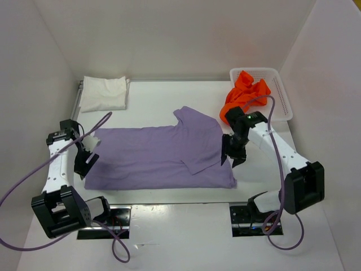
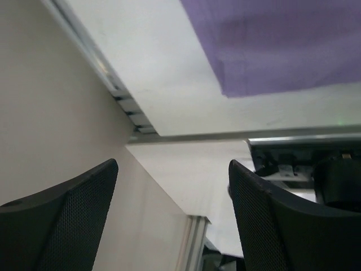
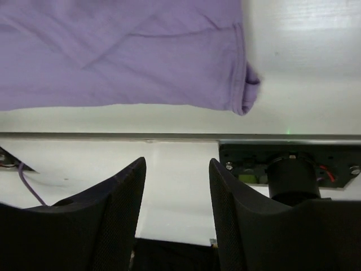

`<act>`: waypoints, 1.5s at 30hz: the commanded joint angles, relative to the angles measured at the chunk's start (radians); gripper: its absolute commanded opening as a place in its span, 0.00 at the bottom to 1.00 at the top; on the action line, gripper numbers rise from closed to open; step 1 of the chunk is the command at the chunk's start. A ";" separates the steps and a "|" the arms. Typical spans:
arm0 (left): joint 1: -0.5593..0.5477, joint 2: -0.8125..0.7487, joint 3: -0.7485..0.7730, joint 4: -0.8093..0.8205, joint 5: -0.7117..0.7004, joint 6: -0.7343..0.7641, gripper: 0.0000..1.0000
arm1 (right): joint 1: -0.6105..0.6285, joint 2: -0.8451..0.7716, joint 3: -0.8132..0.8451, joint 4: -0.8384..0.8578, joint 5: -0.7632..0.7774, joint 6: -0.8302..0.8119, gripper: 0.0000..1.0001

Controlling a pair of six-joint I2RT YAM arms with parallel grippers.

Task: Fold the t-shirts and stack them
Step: Grap the side of the flattened tshirt furthest away from the robot with both arms

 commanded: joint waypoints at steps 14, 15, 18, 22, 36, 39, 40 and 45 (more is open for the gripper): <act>0.006 0.514 0.458 0.427 0.373 -0.405 0.86 | 0.194 1.003 1.382 0.207 0.491 -0.177 0.76; 0.006 0.532 0.469 0.440 0.398 -0.416 0.86 | 0.194 1.071 1.549 0.195 0.543 -0.188 0.76; 0.006 0.609 0.512 0.465 0.398 -0.462 0.88 | 0.122 1.194 1.598 0.240 0.436 -0.164 0.76; 0.006 0.689 0.546 0.521 0.398 -0.487 0.89 | 0.082 1.266 1.578 0.278 0.367 -0.191 0.76; -0.035 0.916 0.615 0.587 0.439 -0.537 0.93 | 0.113 1.343 1.465 0.298 0.241 -0.263 0.79; -0.055 0.951 0.615 0.587 0.430 -0.537 0.85 | 0.113 1.355 1.465 0.298 0.241 -0.263 0.73; -0.055 0.970 0.626 0.596 0.420 -0.537 0.81 | 0.104 1.355 1.465 0.298 0.241 -0.263 0.64; -0.074 1.022 0.647 0.616 0.400 -0.537 0.51 | 0.104 1.343 1.465 0.298 0.232 -0.263 0.11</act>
